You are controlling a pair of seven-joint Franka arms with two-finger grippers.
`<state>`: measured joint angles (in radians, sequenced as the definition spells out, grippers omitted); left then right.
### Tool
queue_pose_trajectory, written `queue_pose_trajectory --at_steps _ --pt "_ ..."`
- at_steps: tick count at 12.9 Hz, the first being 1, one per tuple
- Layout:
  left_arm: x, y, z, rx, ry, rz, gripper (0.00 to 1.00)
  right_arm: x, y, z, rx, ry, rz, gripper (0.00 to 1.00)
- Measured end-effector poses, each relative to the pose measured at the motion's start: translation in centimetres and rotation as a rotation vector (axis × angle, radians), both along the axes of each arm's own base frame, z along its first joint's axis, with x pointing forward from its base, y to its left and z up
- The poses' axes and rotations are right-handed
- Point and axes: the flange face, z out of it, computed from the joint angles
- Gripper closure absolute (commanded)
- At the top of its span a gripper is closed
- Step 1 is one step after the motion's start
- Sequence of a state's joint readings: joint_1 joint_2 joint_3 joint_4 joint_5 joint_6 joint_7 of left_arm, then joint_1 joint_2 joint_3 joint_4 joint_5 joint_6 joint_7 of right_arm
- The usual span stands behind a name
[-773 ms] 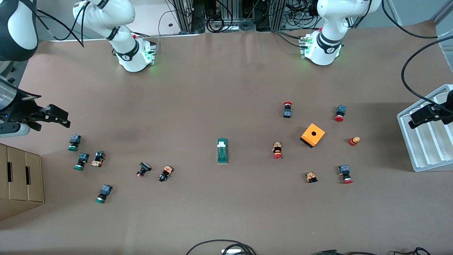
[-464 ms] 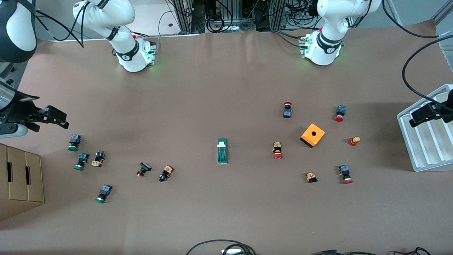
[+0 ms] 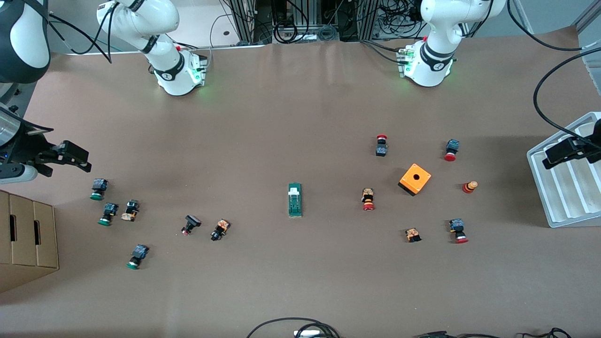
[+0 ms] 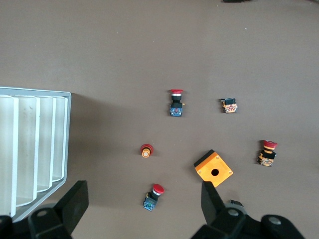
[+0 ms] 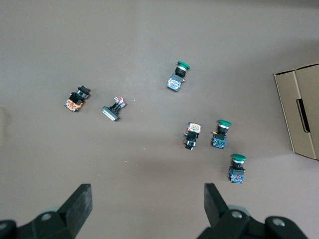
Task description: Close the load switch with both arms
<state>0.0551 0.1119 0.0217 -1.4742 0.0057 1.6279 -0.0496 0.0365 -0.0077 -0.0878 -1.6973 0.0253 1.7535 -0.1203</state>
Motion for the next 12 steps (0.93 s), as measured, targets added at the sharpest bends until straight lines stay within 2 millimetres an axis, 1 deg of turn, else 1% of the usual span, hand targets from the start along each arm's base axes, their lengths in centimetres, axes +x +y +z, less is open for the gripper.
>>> queue_pose_trajectory --at_steps 5,8,10,12 --pt "0.4 0.0 -1.1 -0.001 0.02 0.0 0.0 0.0 0.0 0.0 0.0 0.0 0.0 0.0" --pt "0.2 -0.4 -1.6 -0.004 0.055 -0.007 0.0 0.0 0.0 0.0 0.0 -0.001 0.0 0.0" --pt "0.0 -0.6 -1.1 -0.014 0.049 -0.011 0.0 0.0 0.0 0.0 0.0 -0.002 0.0 0.0" --pt "-0.2 -1.1 0.6 -0.034 0.014 -0.051 0.0 0.0 0.0 0.0 0.0 -0.003 0.0 0.0"
